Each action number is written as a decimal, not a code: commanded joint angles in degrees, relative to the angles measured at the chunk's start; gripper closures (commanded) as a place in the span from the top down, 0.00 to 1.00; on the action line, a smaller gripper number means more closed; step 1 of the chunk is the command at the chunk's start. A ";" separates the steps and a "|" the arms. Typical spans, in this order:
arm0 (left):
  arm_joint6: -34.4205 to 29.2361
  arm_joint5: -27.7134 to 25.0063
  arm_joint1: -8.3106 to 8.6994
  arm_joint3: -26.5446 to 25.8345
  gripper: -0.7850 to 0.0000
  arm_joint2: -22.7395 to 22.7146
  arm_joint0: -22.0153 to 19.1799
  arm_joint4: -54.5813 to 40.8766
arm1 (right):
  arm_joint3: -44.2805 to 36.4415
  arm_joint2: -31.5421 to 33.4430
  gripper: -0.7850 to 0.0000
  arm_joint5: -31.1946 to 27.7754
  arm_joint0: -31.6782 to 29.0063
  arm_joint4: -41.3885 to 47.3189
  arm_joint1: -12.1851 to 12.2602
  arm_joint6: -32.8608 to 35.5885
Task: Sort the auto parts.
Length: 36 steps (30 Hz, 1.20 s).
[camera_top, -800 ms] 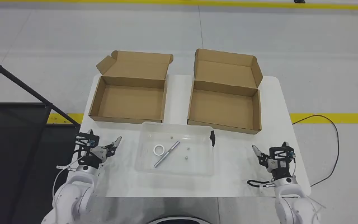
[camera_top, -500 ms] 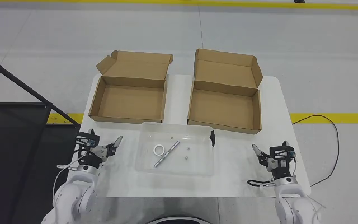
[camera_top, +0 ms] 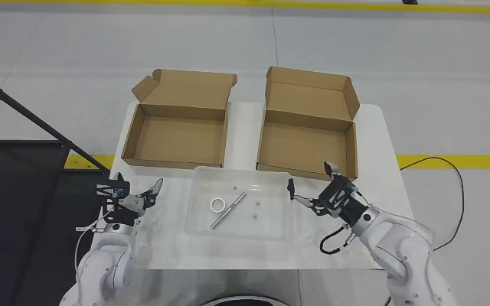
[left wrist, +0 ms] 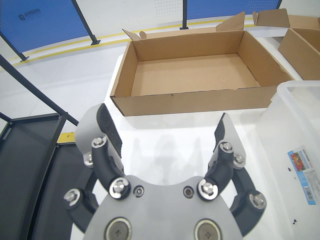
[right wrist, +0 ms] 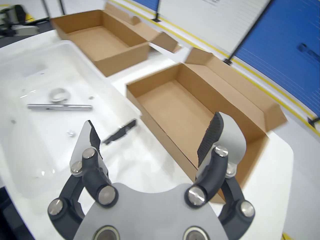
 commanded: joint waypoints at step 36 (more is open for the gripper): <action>0.00 0.00 0.00 0.00 1.00 0.00 0.00 -0.01 | 0.14 -15.20 0.85 -3.40 12.06 6.86 -0.93 21.05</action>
